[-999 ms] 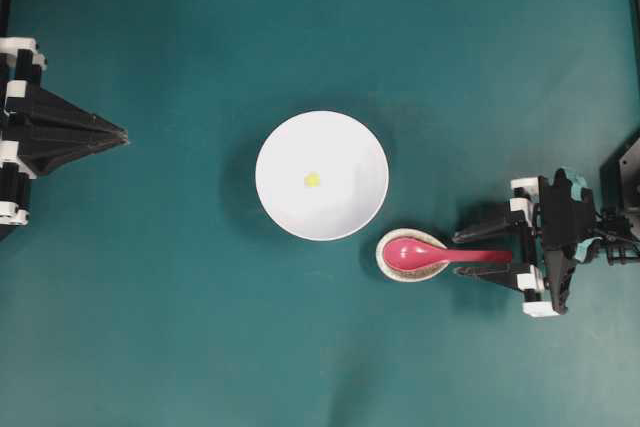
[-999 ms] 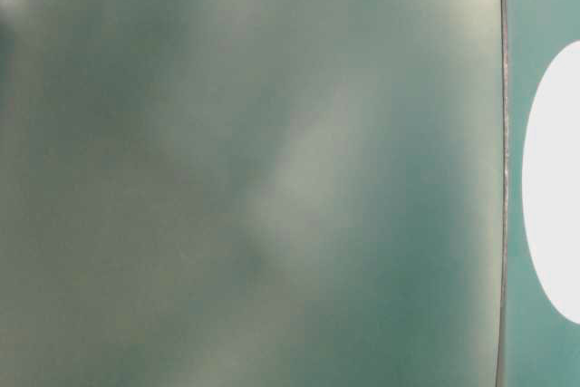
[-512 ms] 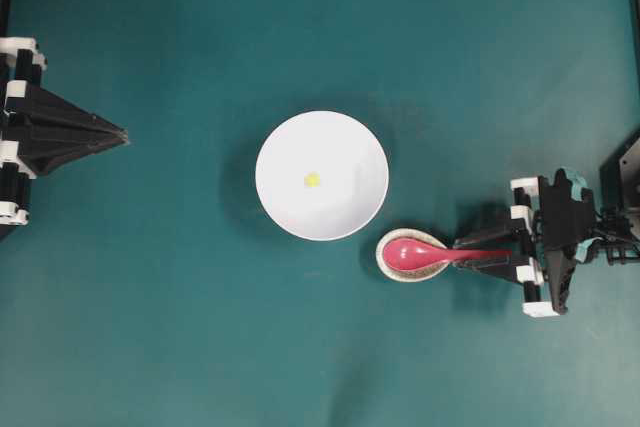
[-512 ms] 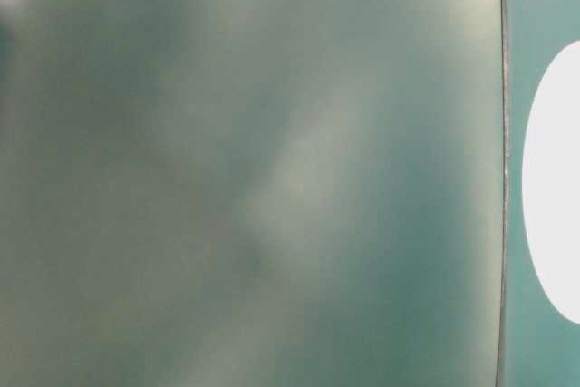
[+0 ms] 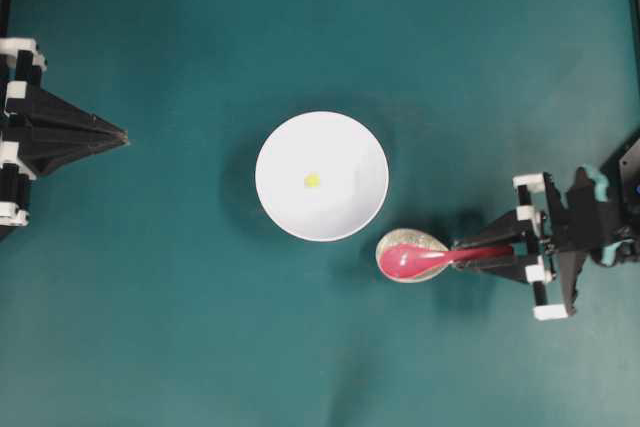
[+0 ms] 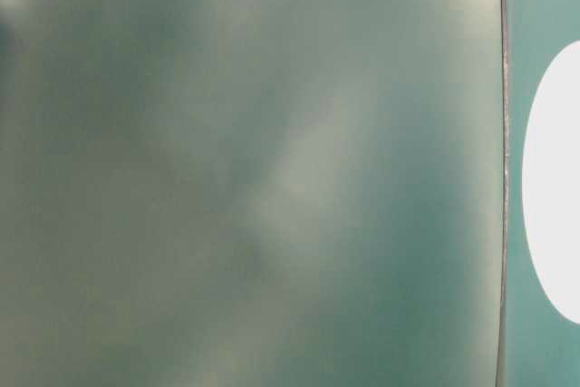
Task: Scoop the yellow hexagonal prism block from the bowl with a spoon using the right arm.
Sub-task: 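Lift the pink spoon out of the rest toward the white bowl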
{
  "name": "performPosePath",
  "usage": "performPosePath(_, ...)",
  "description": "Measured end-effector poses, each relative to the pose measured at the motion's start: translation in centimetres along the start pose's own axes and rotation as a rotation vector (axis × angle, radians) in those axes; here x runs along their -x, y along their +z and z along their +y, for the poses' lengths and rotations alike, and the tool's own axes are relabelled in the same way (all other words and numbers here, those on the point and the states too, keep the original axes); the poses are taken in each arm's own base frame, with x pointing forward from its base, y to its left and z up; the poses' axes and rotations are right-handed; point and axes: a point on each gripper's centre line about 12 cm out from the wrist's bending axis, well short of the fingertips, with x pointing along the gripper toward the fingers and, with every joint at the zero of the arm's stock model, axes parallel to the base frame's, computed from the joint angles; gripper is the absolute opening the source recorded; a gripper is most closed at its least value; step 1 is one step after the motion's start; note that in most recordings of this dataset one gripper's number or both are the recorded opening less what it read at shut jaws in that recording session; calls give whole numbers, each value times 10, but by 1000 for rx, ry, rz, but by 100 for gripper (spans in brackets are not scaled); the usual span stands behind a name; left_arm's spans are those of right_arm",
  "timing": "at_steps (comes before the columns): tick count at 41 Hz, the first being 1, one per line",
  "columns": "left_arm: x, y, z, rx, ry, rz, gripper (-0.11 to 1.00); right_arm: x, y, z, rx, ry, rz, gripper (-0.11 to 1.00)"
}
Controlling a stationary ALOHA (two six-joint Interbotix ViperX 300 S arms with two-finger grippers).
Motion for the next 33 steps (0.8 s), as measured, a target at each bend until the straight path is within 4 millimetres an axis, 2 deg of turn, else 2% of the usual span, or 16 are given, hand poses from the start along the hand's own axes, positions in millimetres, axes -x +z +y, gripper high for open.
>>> performPosePath(6,0,0,0,2,0,2,1,6,23,-2,53,7,-30,25)
performPosePath(16,0,0,0,2,0,0,2,16,79,-3,118,43,-41,25)
performPosePath(22,0,0,0,2,0,2,2,22,113,-9,89,63,2,25)
performPosePath(33,0,0,0,2,0,0,2,26,142,-31,35,13,58,25)
